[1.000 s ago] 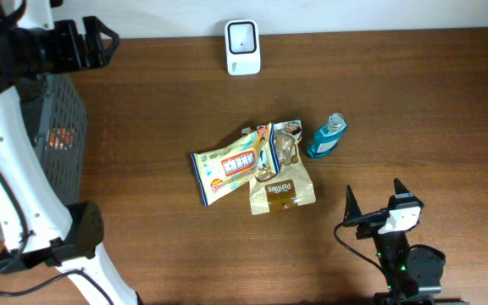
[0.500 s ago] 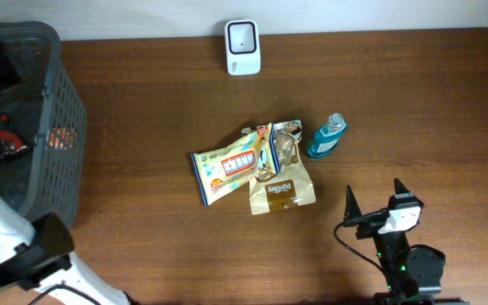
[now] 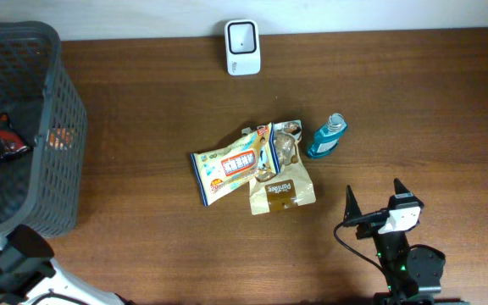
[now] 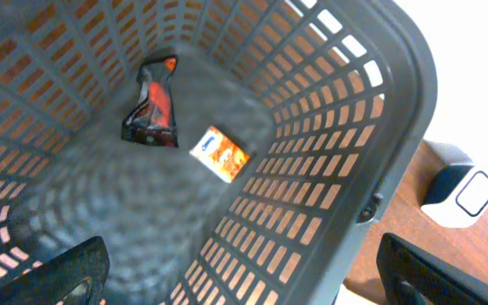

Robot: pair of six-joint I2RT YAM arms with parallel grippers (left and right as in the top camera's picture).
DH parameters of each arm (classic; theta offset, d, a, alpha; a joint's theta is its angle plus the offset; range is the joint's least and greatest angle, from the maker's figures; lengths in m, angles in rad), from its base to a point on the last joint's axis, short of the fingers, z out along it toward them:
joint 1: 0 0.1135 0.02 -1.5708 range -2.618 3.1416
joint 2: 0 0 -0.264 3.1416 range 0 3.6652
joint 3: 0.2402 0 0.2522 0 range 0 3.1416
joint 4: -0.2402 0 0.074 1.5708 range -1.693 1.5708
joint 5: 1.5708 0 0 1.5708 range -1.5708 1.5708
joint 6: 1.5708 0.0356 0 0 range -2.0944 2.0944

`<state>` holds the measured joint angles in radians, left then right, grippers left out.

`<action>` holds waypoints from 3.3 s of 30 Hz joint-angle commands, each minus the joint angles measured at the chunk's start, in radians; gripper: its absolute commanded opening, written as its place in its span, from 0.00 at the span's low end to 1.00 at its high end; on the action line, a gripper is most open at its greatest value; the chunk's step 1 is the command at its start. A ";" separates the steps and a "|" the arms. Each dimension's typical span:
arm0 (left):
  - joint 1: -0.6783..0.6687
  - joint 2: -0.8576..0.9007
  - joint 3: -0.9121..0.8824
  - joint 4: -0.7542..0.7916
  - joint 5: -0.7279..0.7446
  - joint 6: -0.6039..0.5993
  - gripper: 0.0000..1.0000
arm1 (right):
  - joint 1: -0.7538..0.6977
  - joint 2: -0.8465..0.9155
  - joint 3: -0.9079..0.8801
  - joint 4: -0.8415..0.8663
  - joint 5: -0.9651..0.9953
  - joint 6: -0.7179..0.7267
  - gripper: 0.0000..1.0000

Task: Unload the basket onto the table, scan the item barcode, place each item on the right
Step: 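Release the bottle and move the left gripper back over the basket, then lower the left gripper into the basket and grasp the orange Kleenex pack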

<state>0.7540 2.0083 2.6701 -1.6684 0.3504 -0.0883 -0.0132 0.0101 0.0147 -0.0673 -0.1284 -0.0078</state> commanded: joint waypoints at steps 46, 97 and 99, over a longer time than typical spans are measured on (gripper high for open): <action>-0.195 0.341 -0.162 0.094 -0.303 -0.443 0.99 | 0.001 -0.006 -0.009 -0.002 0.006 0.000 0.98; -0.276 0.354 -0.674 0.624 -0.355 -0.682 0.34 | 0.001 -0.006 -0.009 -0.002 0.006 0.001 0.98; -0.276 0.354 -0.674 0.624 -0.354 -0.682 0.32 | 0.001 -0.006 -0.009 -0.002 0.006 0.000 0.98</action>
<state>0.4805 2.3600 2.0193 -1.0420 -0.0090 -0.7677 -0.0132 0.0101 0.0147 -0.0673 -0.1284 -0.0078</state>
